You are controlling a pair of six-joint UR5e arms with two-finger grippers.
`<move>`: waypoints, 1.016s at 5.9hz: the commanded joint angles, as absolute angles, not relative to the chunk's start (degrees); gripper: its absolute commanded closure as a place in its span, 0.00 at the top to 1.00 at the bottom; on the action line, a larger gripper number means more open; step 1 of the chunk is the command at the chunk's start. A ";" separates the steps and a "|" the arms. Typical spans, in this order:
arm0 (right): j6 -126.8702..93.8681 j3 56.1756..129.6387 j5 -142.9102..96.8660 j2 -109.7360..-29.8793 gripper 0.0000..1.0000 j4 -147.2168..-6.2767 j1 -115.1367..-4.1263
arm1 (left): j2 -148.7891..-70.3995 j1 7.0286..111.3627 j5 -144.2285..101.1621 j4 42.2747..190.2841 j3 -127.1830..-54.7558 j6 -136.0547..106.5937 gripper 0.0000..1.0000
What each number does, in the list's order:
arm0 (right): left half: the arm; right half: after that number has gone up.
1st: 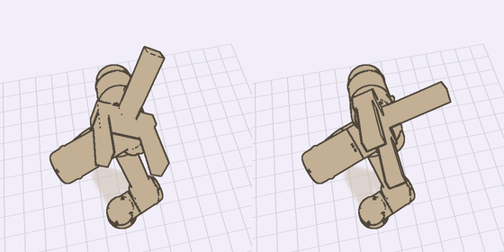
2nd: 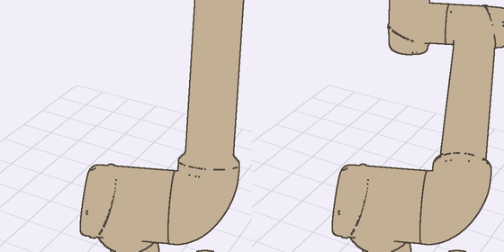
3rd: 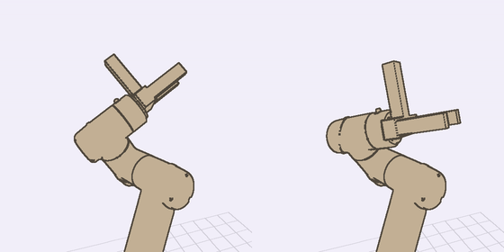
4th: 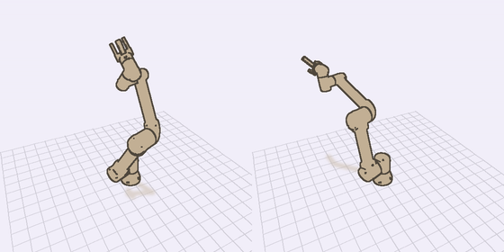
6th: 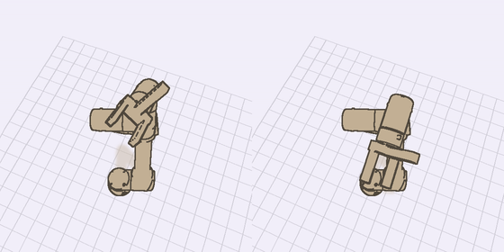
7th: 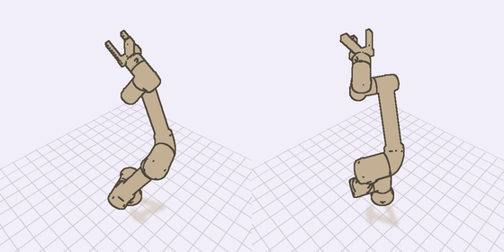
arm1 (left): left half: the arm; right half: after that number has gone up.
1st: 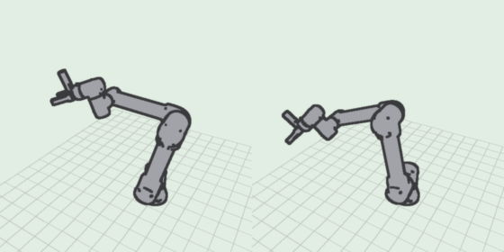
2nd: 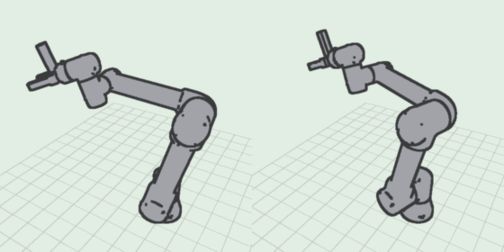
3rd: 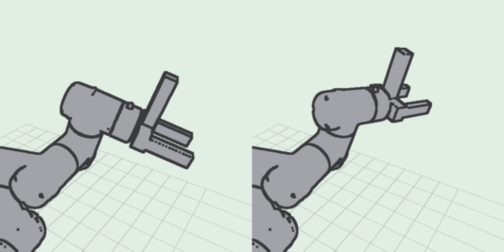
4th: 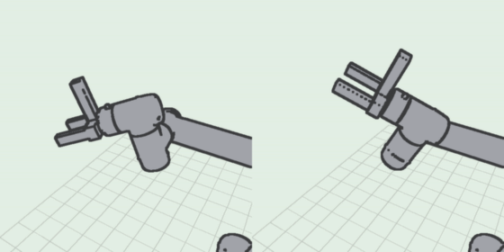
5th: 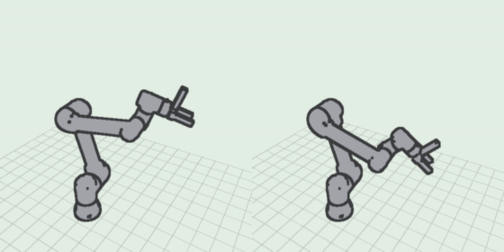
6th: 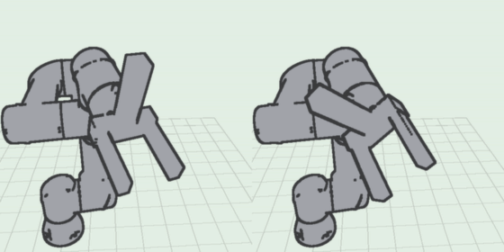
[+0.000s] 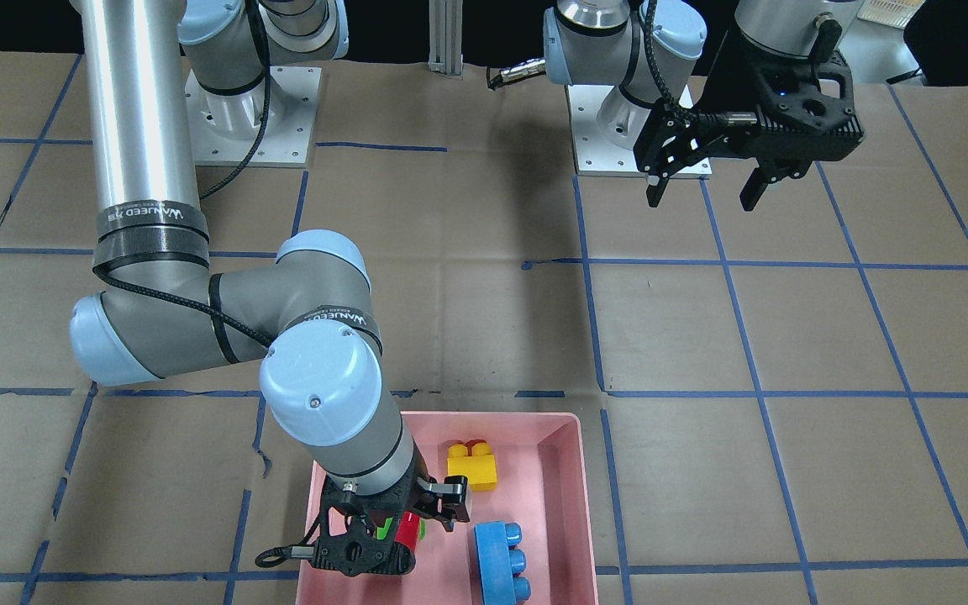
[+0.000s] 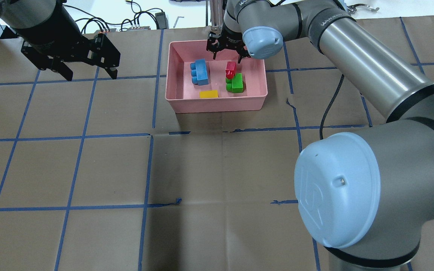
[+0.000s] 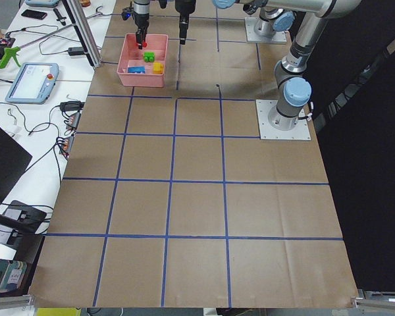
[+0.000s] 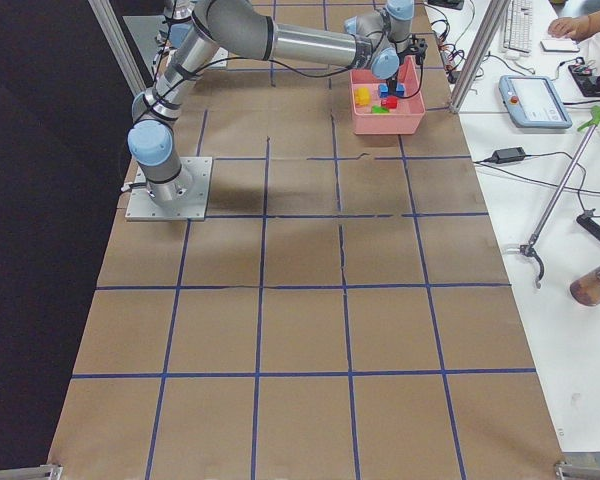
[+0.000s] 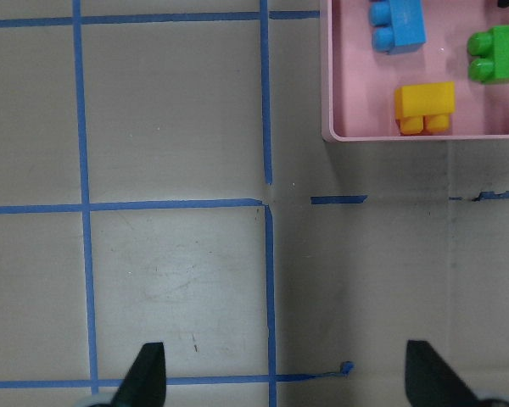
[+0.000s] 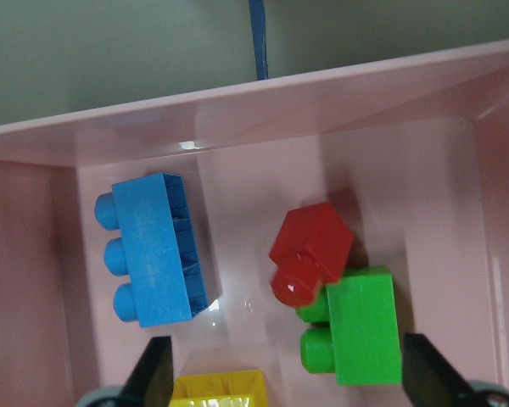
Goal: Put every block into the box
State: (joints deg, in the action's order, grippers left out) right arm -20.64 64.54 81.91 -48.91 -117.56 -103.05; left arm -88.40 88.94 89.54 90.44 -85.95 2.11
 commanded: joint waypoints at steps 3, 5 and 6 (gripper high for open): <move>-18.64 69.50 84.70 -61.74 1.00 -101.66 -100.38 | -87.89 88.95 89.74 90.79 -85.96 2.11 0.99; -6.28 79.75 90.42 -74.19 1.00 -96.81 -94.26 | -87.72 88.95 89.82 90.79 -85.96 2.02 0.99; -0.41 84.07 90.09 -80.36 1.00 -92.42 -89.61 | -87.63 88.95 89.82 90.79 -85.96 2.02 0.99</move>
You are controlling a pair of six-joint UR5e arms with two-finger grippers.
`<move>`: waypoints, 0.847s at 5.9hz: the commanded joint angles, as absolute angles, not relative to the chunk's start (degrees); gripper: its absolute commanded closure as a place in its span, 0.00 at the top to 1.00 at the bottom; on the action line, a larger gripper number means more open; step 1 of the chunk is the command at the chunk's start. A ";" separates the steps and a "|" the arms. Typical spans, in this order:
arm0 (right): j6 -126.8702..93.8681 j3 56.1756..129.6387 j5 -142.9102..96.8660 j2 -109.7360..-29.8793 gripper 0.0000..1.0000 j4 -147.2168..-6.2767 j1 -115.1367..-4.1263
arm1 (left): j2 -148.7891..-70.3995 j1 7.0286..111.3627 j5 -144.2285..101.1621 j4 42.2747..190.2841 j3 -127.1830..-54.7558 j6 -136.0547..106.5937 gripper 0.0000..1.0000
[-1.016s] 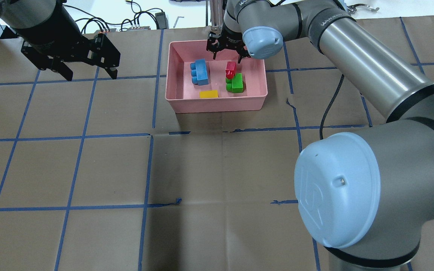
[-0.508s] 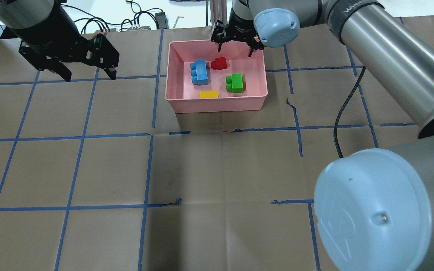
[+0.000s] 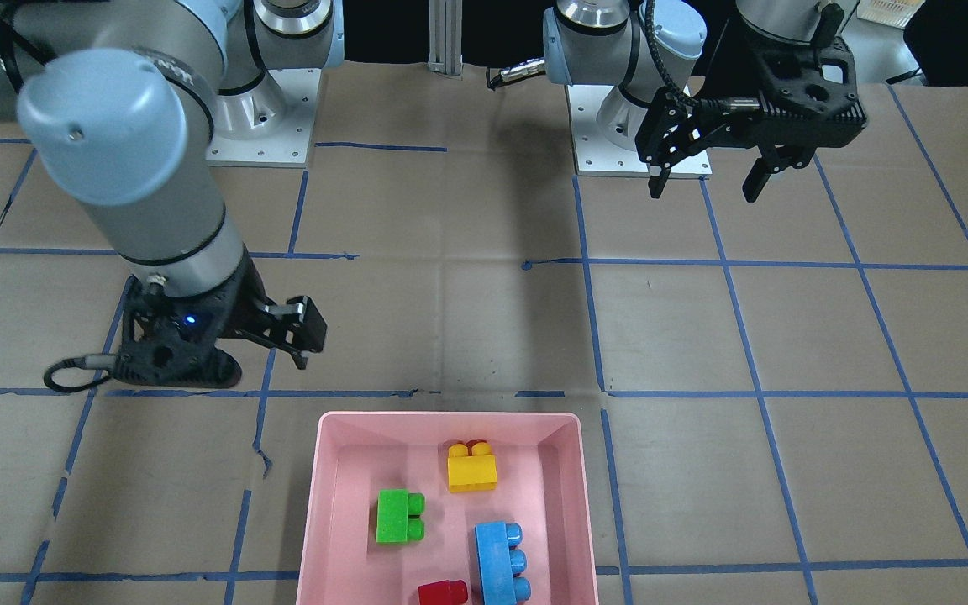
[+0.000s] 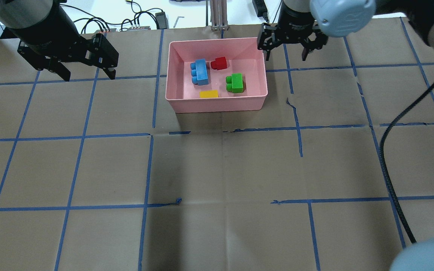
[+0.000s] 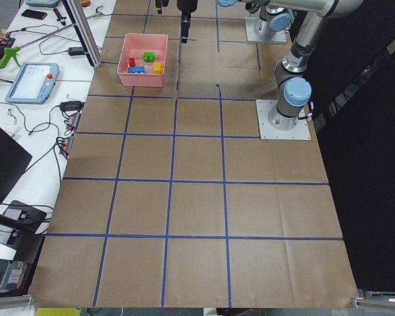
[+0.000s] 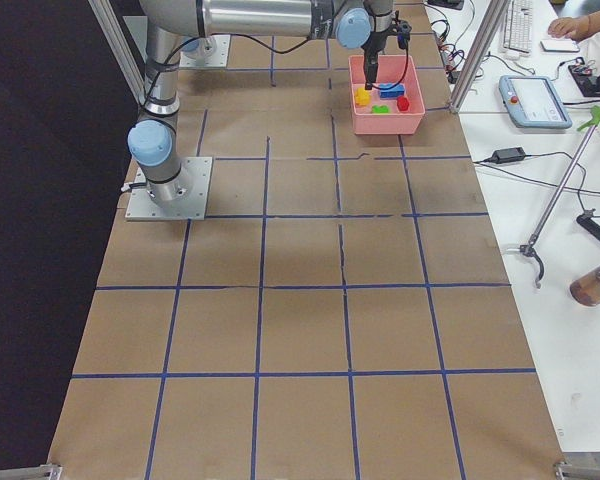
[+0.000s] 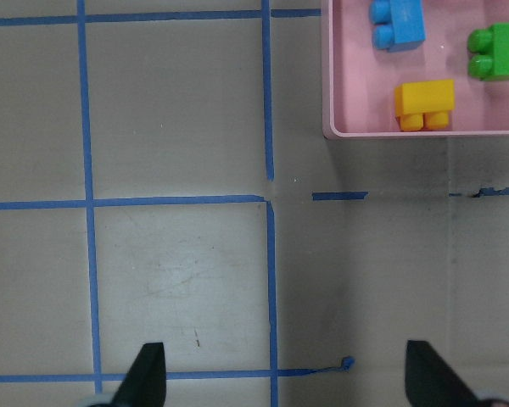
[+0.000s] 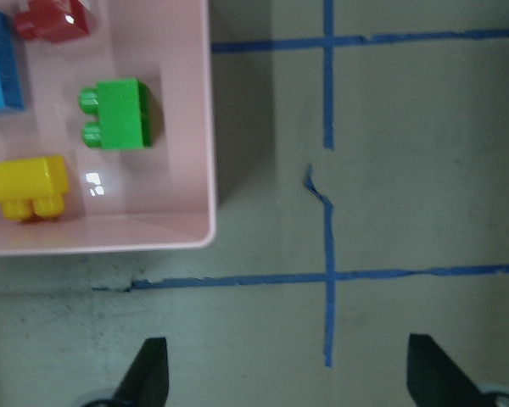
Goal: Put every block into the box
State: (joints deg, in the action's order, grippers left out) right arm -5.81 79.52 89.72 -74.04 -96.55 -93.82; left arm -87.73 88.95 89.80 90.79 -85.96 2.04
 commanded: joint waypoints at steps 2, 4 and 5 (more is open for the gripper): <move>-0.26 85.60 90.00 -86.20 1.00 -85.71 -89.30 | -87.63 88.95 89.65 90.79 -86.04 2.02 0.99; -0.26 85.95 89.91 -89.20 1.00 -83.94 -89.38 | -87.54 88.95 89.65 90.79 -86.04 2.02 0.99; -0.35 85.96 89.83 -90.78 1.00 -82.20 -89.38 | -87.63 88.95 89.65 90.79 -85.96 2.02 0.99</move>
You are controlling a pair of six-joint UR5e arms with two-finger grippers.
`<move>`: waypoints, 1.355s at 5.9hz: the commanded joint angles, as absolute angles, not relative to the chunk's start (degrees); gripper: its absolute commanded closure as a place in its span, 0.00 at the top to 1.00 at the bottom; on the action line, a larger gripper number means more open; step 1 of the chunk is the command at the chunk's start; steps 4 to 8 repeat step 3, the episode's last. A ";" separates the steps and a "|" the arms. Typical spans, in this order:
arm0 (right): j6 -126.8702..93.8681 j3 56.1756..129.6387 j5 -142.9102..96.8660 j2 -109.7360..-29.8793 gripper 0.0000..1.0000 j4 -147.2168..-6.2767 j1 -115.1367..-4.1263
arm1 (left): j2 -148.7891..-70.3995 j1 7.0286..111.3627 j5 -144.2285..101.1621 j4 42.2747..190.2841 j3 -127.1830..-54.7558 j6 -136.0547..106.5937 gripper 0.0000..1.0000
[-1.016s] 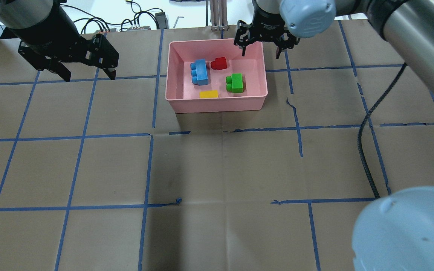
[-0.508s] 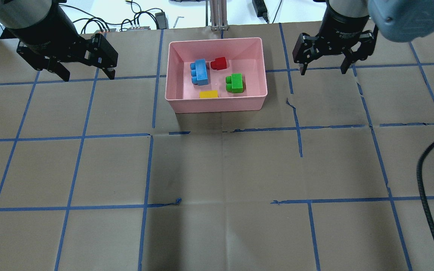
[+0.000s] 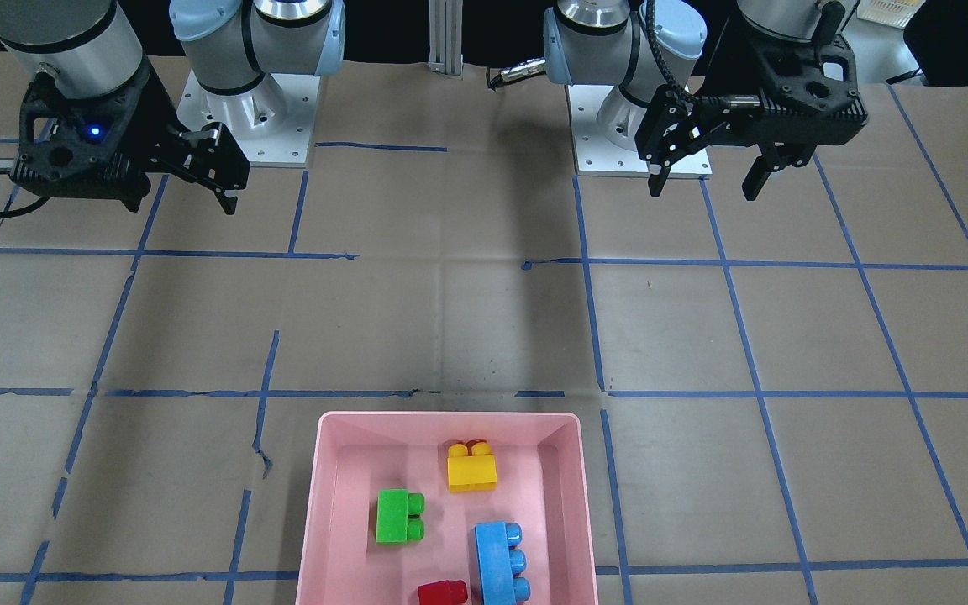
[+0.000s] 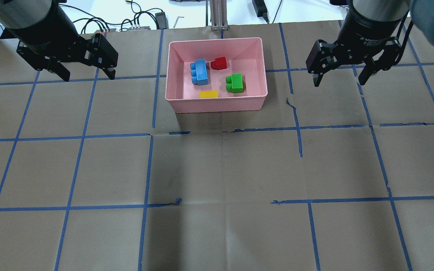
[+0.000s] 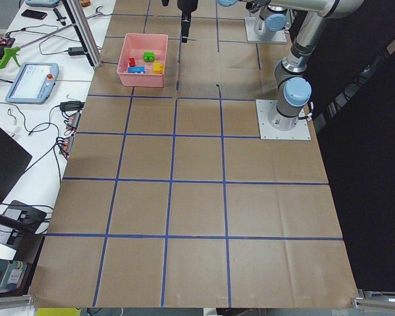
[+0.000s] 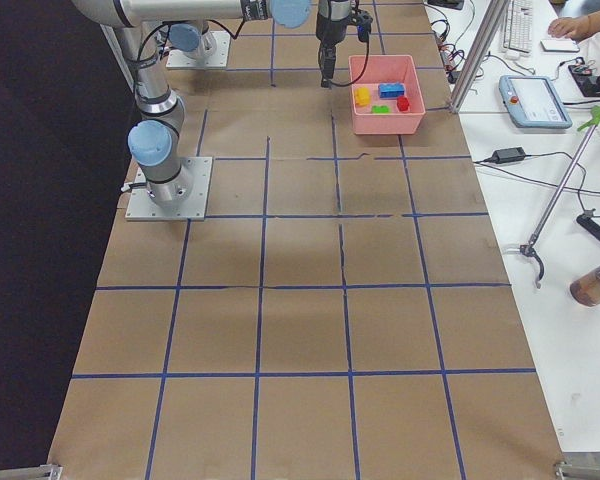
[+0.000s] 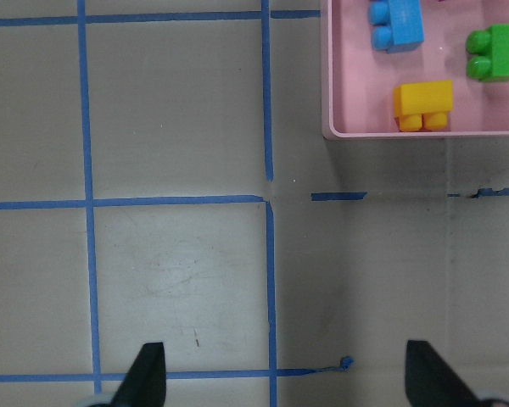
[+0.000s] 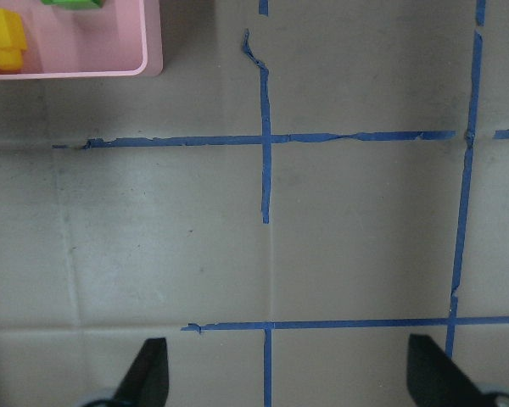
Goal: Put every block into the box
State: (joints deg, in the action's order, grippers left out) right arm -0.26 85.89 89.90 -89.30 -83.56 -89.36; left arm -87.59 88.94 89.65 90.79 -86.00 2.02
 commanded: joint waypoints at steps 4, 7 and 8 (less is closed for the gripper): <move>-0.62 86.05 89.12 -88.86 1.00 -82.62 -89.47 | -87.54 88.86 89.65 90.79 -85.96 2.02 0.99; -0.62 86.05 89.12 -88.86 1.00 -82.62 -89.47 | -87.54 88.86 89.65 90.79 -85.96 2.02 0.99; -0.62 86.05 89.12 -88.86 1.00 -82.62 -89.47 | -87.54 88.86 89.65 90.79 -85.96 2.02 0.99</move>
